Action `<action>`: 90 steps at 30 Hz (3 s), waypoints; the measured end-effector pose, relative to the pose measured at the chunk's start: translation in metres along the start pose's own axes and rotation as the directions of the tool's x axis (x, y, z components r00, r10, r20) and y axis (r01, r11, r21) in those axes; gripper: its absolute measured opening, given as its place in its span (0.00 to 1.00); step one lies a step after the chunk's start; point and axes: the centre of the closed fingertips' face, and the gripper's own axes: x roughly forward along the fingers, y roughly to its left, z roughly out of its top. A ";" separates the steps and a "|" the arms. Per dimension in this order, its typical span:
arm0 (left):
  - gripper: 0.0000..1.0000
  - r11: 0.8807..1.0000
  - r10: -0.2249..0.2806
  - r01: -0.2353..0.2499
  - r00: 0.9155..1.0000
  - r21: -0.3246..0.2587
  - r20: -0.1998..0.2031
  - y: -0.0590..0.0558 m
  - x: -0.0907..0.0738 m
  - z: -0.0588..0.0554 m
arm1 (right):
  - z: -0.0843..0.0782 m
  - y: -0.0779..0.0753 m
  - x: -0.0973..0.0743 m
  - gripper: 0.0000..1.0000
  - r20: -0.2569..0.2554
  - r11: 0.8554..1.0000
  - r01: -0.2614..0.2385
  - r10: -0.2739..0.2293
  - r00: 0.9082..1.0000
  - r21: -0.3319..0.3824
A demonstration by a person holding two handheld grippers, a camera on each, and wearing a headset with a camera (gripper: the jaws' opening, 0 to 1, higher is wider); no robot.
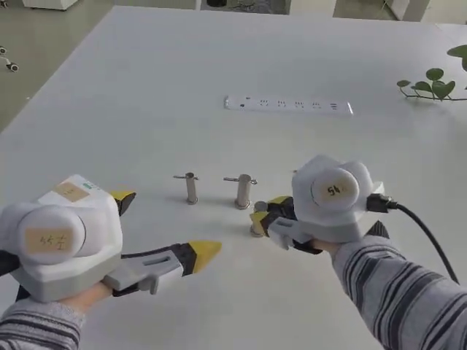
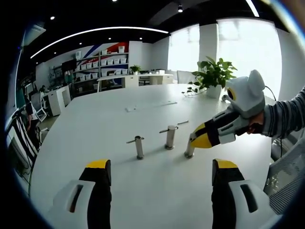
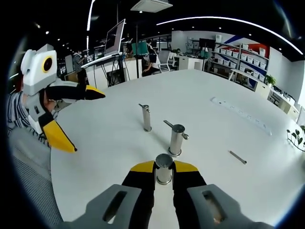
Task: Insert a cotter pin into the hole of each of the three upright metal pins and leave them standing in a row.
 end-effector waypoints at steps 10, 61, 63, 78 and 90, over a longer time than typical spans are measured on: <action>0.86 1.000 -0.002 0.002 1.000 -0.002 -0.004 -0.002 0.000 -0.002 | -0.001 0.003 -0.002 0.08 0.021 0.999 -0.036 0.037 0.999 -0.001; 0.89 1.000 -0.024 0.024 1.000 0.002 -0.006 -0.005 0.008 -0.002 | -0.019 -0.108 -0.005 0.23 -0.281 0.986 -0.132 0.099 0.955 -0.102; 0.89 1.000 -0.023 0.023 1.000 0.004 -0.008 -0.004 0.009 -0.003 | -0.022 -0.113 0.000 0.23 -0.311 0.983 -0.144 0.103 0.945 -0.110; 0.88 1.000 -0.007 0.006 1.000 -0.019 -0.028 0.005 0.012 -0.014 | -0.039 -0.148 0.021 0.14 -0.409 0.964 -0.138 0.035 0.912 -0.225; 0.87 1.000 -0.022 0.021 0.999 -0.021 -0.042 0.004 0.014 -0.022 | -0.039 -0.148 0.026 0.04 -0.430 0.969 -0.181 0.093 0.898 -0.167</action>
